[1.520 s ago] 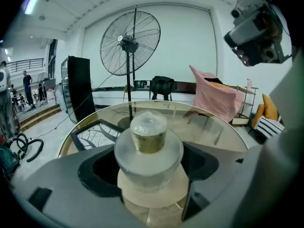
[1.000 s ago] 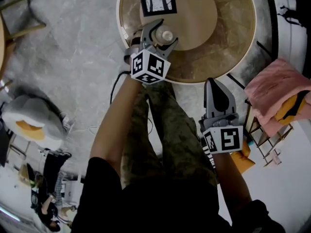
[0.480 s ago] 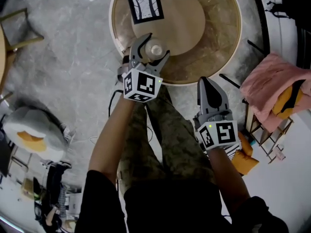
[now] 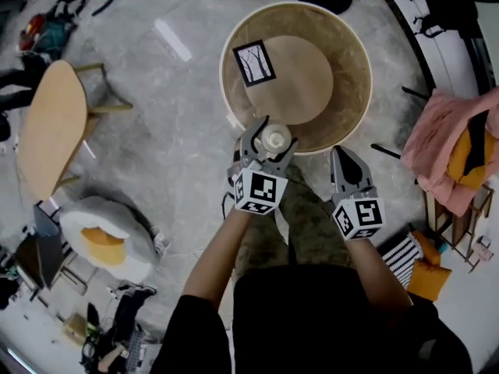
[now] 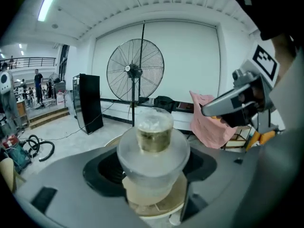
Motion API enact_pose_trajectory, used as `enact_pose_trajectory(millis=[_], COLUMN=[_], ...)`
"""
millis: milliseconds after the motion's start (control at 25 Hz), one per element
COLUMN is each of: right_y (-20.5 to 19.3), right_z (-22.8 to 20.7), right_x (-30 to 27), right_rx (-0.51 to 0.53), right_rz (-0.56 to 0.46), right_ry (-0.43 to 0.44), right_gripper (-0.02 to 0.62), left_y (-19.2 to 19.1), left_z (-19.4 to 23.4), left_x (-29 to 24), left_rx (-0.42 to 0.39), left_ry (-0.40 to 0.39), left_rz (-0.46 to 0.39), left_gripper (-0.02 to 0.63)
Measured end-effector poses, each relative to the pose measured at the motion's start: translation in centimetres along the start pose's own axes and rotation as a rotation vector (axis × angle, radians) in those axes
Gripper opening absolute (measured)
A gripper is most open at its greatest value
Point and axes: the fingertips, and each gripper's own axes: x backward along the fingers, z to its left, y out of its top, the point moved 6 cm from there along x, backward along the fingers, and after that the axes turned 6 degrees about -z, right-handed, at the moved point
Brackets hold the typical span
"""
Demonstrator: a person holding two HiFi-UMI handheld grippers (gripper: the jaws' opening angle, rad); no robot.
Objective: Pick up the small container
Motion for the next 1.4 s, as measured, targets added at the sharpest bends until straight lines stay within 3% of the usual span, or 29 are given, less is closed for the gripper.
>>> enact_pose_trajectory(millis=[280,600,960,1160,1400], right_y=[8.6,17.7,20.0,20.2,19.9], right_z=[0.8,1.7,6.4,8.6,9.3], right_x=[9.2,15.1,17.8,17.3,17.2], right_rx=[0.047,0.118,0.163,0.219,0.206], right_rz=[-0.120,-0.317,-0.361,-0.363,-0.356], right_ry=[-0.011,0.020,0.094,0.138,0.136], right_gripper=[0.021,0.021,0.021,0.021,0.021], left_y=[11.9,22.2,24.3,23.8,23.7], left_z=[-2.6,-6.2,-6.9,-6.0,-5.9], left_x=[9.5,18.0,24.2,25.7,26.1], left_rx=[0.026,0.081,0.048,0.044,0.037], left_ry=[0.045,0.107,0.171,0.203,0.210], left_rz=[-0.019,-0.138,-0.149,-0.156,-0.164], left_gripper=[0.345,0.345,0.345,0.345,0.345])
